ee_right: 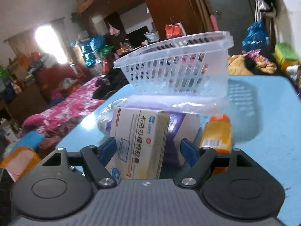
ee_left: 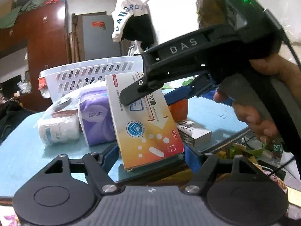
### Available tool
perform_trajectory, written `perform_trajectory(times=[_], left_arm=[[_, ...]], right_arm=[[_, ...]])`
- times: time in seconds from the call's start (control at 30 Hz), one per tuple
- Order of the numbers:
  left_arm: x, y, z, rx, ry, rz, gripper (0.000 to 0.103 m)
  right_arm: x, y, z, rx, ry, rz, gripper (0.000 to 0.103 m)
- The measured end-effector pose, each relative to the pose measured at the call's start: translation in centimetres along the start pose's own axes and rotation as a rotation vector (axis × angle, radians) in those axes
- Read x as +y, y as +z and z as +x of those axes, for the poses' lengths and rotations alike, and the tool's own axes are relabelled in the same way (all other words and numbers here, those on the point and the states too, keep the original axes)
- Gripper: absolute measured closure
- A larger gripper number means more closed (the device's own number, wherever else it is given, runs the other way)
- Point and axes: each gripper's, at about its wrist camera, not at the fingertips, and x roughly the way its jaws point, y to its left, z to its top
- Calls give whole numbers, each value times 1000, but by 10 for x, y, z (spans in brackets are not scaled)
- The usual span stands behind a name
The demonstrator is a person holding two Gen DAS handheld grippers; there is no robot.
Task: Organize objects
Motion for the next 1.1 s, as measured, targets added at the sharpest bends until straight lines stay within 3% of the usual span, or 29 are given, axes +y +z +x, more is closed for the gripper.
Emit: perform_trajectory(times=[0.1, 0.17, 0.37, 0.53, 0.73, 0.9, 1.1], left_arm=[[6, -3, -5, -12, -25, 41, 25], [12, -6, -10, -15, -40, 57, 25], [19, -12, -22, -46, -2, 154, 25], [31, -12, -25, -40, 24, 164, 25], [39, -12, -24, -41, 10, 171, 25], [41, -12, -16, -40, -13, 179, 25], [51, -13, -15, -43, -67, 129, 31]], right_arm=[[-1, -1, -5, -1, 18, -7, 32], [0, -4, -10, 2, 44, -12, 44], [9, -11, -21, 5, 54, -46, 59], [12, -9, -22, -8, 43, -57, 58], [3, 8, -19, -52, 66, -19, 50], [7, 17, -12, -49, 53, -64, 47], [12, 13, -22, -69, 94, -105, 64]])
